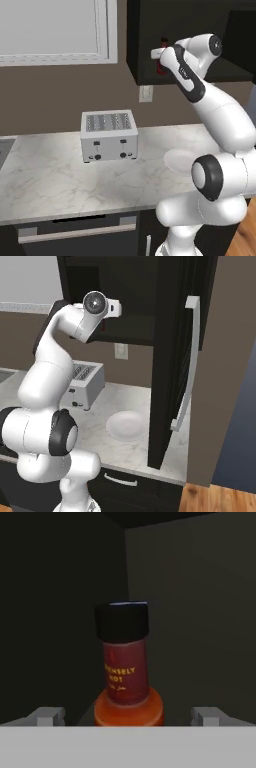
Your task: Move the hot dog bun to the plate on the dining table and place the condiment next to that plate. Then navigate to the fridge and take the sausage and place it on the plate as well.
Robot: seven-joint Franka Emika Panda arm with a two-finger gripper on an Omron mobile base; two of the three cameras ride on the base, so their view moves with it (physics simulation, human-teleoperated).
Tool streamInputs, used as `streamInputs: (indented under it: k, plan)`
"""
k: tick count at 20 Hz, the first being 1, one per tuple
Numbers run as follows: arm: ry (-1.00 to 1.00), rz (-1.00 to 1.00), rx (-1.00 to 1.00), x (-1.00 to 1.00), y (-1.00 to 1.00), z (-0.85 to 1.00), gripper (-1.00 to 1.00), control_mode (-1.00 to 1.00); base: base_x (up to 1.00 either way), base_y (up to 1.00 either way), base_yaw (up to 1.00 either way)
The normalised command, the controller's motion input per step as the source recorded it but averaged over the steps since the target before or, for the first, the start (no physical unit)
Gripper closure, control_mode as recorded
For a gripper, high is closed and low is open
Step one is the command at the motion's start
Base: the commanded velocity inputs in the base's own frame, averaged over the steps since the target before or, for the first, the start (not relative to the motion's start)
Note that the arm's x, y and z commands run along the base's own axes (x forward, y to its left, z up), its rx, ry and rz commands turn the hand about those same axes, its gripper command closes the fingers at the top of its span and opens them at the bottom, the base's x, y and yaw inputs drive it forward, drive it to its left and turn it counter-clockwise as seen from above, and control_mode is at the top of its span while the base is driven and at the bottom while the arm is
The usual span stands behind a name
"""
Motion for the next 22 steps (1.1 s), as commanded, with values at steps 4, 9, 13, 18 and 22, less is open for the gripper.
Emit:
streamInputs:
  k: [4,9,13,18,22]
  plan:
    - [0.00,0.00,0.00,0.17,0.00,-0.09,-1.00,-1.00,0.00,0.00,0.00]
    - [0.00,0.00,0.00,0.21,0.10,-0.12,1.00,-1.00,0.00,0.00,0.00]
    - [0.00,0.00,0.00,0.13,0.06,-0.07,1.00,-1.00,0.00,0.00,0.00]
    - [0.03,0.00,0.00,0.09,0.05,-0.02,1.00,-1.00,0.00,0.00,0.00]
    - [0.00,0.00,0.00,0.03,0.00,0.00,1.00,-1.00,0.00,0.00,0.00]
